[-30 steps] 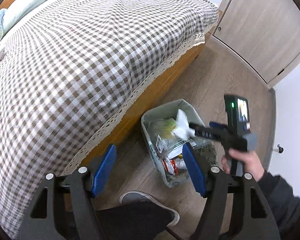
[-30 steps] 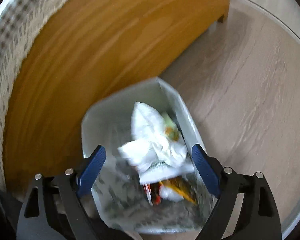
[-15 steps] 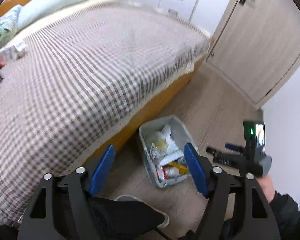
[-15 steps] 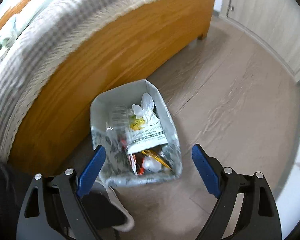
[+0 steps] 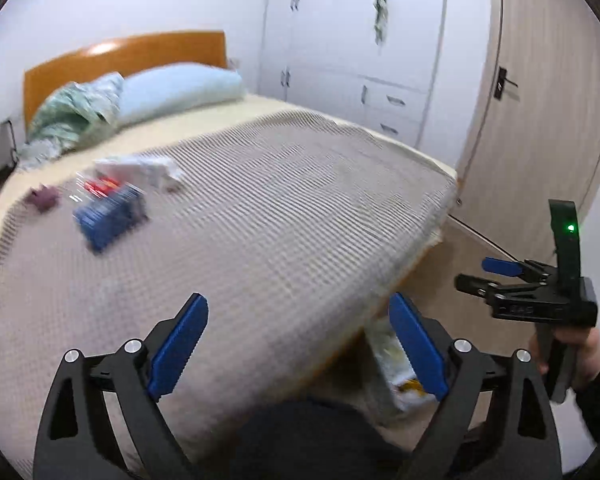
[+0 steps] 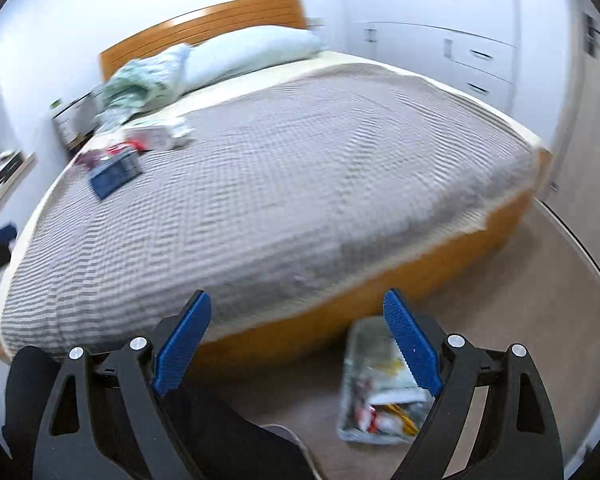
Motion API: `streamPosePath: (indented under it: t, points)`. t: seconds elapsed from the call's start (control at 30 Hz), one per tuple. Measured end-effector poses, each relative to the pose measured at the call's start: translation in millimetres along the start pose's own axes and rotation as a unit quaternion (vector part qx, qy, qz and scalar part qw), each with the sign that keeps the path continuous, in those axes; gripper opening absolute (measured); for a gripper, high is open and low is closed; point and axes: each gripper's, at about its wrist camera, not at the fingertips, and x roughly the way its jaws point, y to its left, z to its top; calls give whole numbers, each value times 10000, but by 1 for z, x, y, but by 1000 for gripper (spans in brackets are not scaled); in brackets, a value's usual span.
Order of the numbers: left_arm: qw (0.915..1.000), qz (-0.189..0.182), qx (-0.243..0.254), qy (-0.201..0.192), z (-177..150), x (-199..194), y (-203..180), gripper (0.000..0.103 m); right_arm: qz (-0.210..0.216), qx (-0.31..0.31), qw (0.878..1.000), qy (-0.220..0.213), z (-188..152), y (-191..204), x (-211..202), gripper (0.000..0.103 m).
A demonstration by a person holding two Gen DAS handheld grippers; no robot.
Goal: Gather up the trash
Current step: 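Return to the bed and grasp the blue supplement box with the left tool, then grasp the red packet with the right tool while the left tool holds the blue box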
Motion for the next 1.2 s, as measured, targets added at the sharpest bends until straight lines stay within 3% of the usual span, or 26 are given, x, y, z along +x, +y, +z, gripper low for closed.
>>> streamPosePath:
  t: [0.13,0.27,0.4,0.63,0.67,0.7,0.73,0.77,0.8,0.83,0.9,0.97,1.1,1.2]
  points:
    - [9986,237,348,-325,22,1,97,96,175,-371,9991,53,15,38,14,84]
    - [9969,500,603,68,44,50,182,96,103,-710,9974,115,21,60,21,84]
    - [9952,229,833,456,62,115,249,96,-29,-844,9961,271,28,69,40,84]
    - [9857,-22,1362,990,65,207,290,96,-208,-755,9952,592,47,69,77,84]
    - [9853,-24,1402,977,62,213,288,93,-205,-761,9950,617,51,70,83,84]
    - [9861,46,1399,890,59,216,289,73,-181,-777,9948,635,56,73,87,84]
    - [9872,216,1361,803,56,217,289,60,-88,-842,9943,654,64,79,96,84]
    - [9893,321,1225,718,54,215,290,60,-21,-939,9936,624,72,87,102,84]
    - [9922,328,1002,664,51,208,290,46,22,-1054,9928,562,80,96,107,84]
    - [9941,272,868,594,48,201,288,18,104,-1226,9913,469,91,109,114,84]
    - [9951,776,380,472,40,173,282,0,271,-1553,9872,252,112,136,126,84]
    - [9972,684,62,279,30,145,279,0,428,-1844,9819,66,135,166,142,84]
    - [9946,968,-211,302,6,105,280,0,1176,-2320,9655,-133,191,240,186,84]
    - [9936,999,-424,296,-7,77,292,0,1593,-2305,9599,-86,238,290,232,84]
